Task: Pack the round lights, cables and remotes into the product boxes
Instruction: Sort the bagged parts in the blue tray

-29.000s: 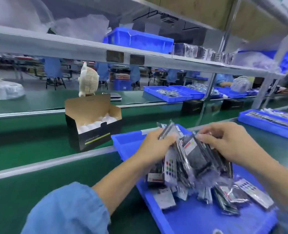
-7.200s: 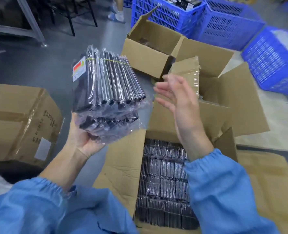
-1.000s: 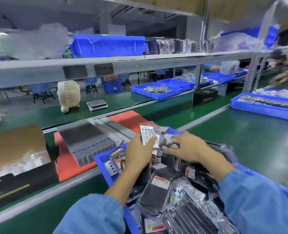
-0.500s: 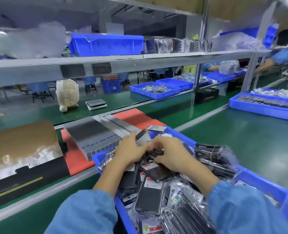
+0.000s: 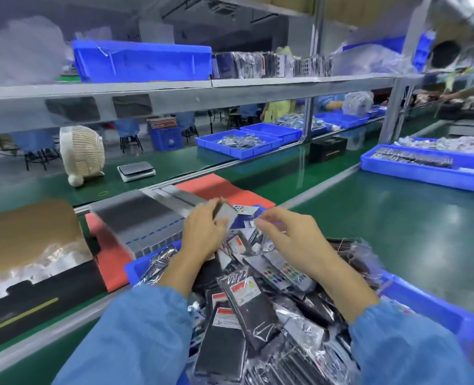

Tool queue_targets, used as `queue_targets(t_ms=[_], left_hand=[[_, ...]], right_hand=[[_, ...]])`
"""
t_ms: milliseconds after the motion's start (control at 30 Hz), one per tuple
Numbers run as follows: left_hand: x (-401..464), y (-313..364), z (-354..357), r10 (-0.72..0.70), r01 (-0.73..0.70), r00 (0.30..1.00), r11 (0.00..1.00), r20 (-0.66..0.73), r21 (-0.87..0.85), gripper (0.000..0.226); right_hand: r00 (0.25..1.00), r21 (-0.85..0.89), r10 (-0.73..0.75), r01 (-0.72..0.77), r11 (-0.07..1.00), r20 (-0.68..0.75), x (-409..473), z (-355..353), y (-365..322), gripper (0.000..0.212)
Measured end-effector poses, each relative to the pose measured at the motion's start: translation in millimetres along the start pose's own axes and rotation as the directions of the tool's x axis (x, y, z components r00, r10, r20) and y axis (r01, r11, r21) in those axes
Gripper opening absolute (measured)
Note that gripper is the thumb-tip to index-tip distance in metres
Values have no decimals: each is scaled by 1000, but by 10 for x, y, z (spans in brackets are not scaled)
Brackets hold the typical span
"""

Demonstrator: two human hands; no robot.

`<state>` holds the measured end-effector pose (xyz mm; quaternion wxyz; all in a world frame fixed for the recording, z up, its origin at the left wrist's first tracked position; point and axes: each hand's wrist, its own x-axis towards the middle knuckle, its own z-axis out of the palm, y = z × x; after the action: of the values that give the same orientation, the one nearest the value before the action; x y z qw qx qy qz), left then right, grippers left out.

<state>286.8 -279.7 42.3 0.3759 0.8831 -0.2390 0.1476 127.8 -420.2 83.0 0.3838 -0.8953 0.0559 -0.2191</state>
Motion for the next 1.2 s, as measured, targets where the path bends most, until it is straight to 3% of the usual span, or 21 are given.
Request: queue_targets(t_ms=[67, 133, 167, 233, 300, 400, 467, 500, 567, 633, 700, 733, 767, 800, 867, 900, 933, 1000, 1067, 1133, 1200], left_hand=[[-3, 7, 31, 22, -16, 997, 996, 74, -84, 44], [-10, -11, 70, -9, -7, 962, 998, 272, 59, 47], [-2, -15, 73, -40, -12, 946, 987, 320, 157, 51], [37, 26, 80, -75, -31, 944, 948, 321, 316, 64], [99, 96, 114, -78, -43, 963, 902, 260, 429, 65], [125, 166, 112, -99, 44, 989, 909, 112, 415, 46], [99, 170, 43, -100, 83, 994, 937, 32, 339, 37], [74, 194, 12, -98, 82, 994, 961, 49, 264, 36], [9, 326, -21, -72, 55, 962, 996, 265, 70, 47], [-99, 558, -114, -56, 162, 894, 965, 444, -206, 55], [-165, 680, -401, -79, 279, 932, 782, 355, -557, 46], [-193, 671, -577, -129, 286, 953, 684, 275, -671, 41], [-247, 592, -759, -169, 266, 964, 626, 205, -733, 36], [-350, 472, -945, -189, 239, 970, 642, 152, -729, 32], [-636, 104, -1272, -194, 180, 981, 870, 17, -459, 19], [-791, -127, -1398, -181, 166, 982, 963, -53, -214, 13], [-915, -365, -1507, -168, 175, 979, 983, -115, 54, 19], [-1061, -836, -1672, -158, 206, 978, 856, -140, 475, 39], [-1058, -1198, -1744, -195, 188, 978, 666, -75, 722, 52], [-972, -1469, -1741, -216, 162, 975, 580, -41, 799, 64], [-904, -1618, -1715, -133, 74, 991, 593, 7, 802, 61]], right_hand=[[974, -21, -60, 66, 998, 218, -76, 110, -109, 40], [892, -217, -44, 157, 963, 450, -122, 299, -142, 46], [871, -326, -10, 195, 925, 492, -135, 381, -149, 46], [890, -431, 9, 211, 877, 455, -137, 466, -152, 42], [922, -429, -38, 216, 877, 385, -120, 429, -186, 38], [952, -209, -187, 240, 948, 244, -114, 170, -266, 26], [907, -87, -152, 201, 976, 394, -224, -36, -367, 45], [844, -149, -85, 191, 970, 530, -307, -86, -399, 67], [757, -369, 25, 289, 883, 653, -481, -93, -437, 95], [803, -447, -11, 344, 826, 596, -550, -43, -463, 83], [843, -424, -102, 365, 829, 528, -541, 0, -466, 67], [860, -425, -118, 359, 831, 496, -523, 2, -426, 70], [876, -432, -103, 331, 839, 472, -505, -3, -384, 79], [887, -447, -93, 316, 837, 453, -488, 1, -347, 89], [917, -506, -107, 307, 806, 385, -463, 64, -263, 98], [936, -538, -122, 294, 790, 331, -438, 115, -227, 93], [950, -542, -138, 275, 795, 279, -411, 158, -210, 79], [964, -476, -156, 243, 845, 214, -356, 226, -263, 38], [964, -424, -172, 246, 872, 204, -363, 242, -309, 16], [961, -432, -241, 277, 858, 138, -417, 164, -358, 12], [941, -414, -332, 327, 850, 61, -560, -7, -520, 7]])
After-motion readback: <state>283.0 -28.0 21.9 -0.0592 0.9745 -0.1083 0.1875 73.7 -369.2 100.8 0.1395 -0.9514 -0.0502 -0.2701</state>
